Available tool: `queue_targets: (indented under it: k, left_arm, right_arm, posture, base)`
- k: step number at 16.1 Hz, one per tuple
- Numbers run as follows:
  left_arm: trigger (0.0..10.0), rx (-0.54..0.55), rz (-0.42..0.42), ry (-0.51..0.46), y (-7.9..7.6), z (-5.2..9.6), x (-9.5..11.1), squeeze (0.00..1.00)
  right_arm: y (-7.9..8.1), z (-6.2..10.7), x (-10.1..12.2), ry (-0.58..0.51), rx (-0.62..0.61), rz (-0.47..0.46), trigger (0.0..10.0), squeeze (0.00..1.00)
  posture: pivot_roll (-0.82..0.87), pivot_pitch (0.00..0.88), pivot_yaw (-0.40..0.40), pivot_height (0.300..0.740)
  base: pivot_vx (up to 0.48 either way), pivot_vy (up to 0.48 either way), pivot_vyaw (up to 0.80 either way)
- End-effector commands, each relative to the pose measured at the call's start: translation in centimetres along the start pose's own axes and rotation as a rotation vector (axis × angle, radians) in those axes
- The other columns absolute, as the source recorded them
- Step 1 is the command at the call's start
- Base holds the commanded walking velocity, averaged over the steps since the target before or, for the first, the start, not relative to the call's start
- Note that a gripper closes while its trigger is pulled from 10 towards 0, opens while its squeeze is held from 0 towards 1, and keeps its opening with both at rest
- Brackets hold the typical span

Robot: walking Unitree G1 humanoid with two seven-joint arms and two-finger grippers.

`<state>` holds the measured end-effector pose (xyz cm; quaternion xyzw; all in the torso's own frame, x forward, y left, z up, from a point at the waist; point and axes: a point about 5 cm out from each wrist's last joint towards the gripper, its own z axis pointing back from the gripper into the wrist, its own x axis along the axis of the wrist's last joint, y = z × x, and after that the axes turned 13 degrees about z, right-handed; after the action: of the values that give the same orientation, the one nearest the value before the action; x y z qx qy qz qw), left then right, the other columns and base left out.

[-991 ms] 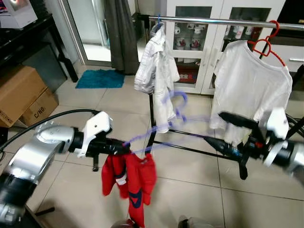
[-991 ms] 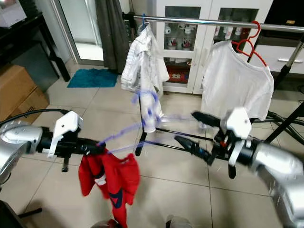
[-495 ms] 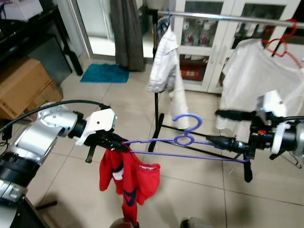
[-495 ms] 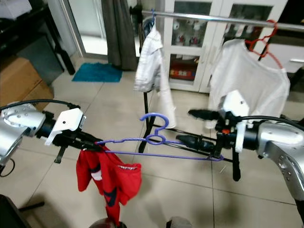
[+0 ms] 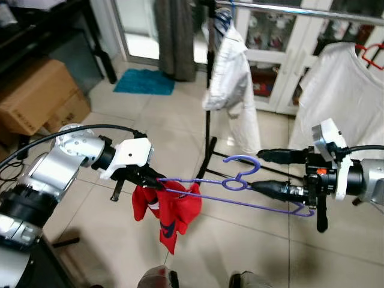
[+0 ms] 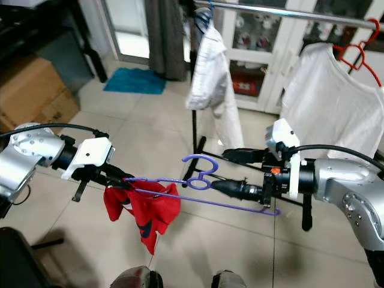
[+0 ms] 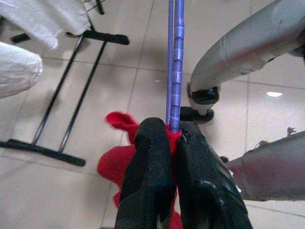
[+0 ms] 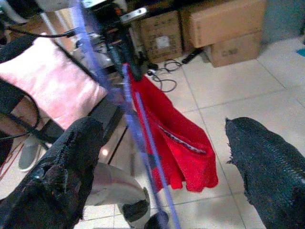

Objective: Hang hanger

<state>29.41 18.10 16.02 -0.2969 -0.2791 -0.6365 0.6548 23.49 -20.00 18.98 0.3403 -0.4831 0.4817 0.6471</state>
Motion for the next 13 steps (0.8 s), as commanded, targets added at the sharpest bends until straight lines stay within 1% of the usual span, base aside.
queue_targets:
  k: [1,2,3,4,5,6,8,10,13]
  left_arm:
    - [0.0,0.006,-0.029,0.006,0.3,0.3,0.5,0.00]
    - [0.0,0.009,-0.039,-0.004,0.5,0.2,0.8,0.00]
    - [0.0,0.009,-0.047,-0.011,0.6,0.1,1.1,0.00]
    - [0.0,0.003,-0.052,-0.016,0.7,0.0,1.4,0.00]
    - [0.0,-0.002,-0.061,-0.018,0.8,-0.1,1.6,0.00]
    - [0.0,-0.005,-0.066,-0.019,0.8,-0.1,1.7,0.00]
    - [0.0,-0.007,-0.071,-0.021,1.0,-0.2,1.9,0.00]
    - [0.0,-0.008,-0.073,-0.023,1.2,-0.3,2.0,0.00]
    - [0.0,-0.008,-0.075,-0.022,1.2,-0.3,2.0,0.00]
  right_arm:
    - [0.4,-0.3,-0.1,0.006,0.023,-0.003,10.0,0.00]
    - [0.4,-0.6,-0.4,0.026,0.004,-0.016,10.0,0.00]
    - [0.2,-0.9,-0.8,0.047,-0.028,-0.028,8.7,0.00]
    - [-0.1,-1.2,-1.0,0.051,-0.054,-0.042,4.5,0.00]
    - [-0.4,-1.5,-1.1,0.047,-0.083,-0.055,0.0,0.00]
    - [-0.5,-1.7,-1.1,0.044,-0.101,-0.059,0.0,0.00]
    - [-0.5,-1.9,-0.9,0.027,-0.091,-0.062,0.0,0.00]
    - [-0.2,-2.0,-0.9,0.028,-0.082,-0.062,0.0,0.00]
    - [-0.2,-2.0,-1.0,0.028,-0.085,-0.065,0.0,0.00]
  posture:
    - [-0.08,0.000,0.057,0.740]
    - [-0.08,0.000,0.058,0.740]
    - [-0.08,0.000,0.058,0.740]
    - [-0.08,0.000,0.058,0.740]
    - [-0.09,0.000,0.060,0.740]
    - [-0.09,0.000,0.060,0.740]
    - [-0.09,0.000,0.062,0.740]
    - [-0.09,0.000,0.063,0.740]
    - [-0.09,0.000,0.064,0.740]
  base:
    - [0.000,0.000,0.00]
    - [0.000,0.000,0.00]
    - [0.000,0.000,0.00]
    - [0.000,0.000,0.00]
    - [0.000,0.000,0.00]
    - [0.000,0.000,0.00]
    - [0.000,0.000,0.00]
    - [0.000,0.000,0.00]
    - [0.000,0.000,0.00]
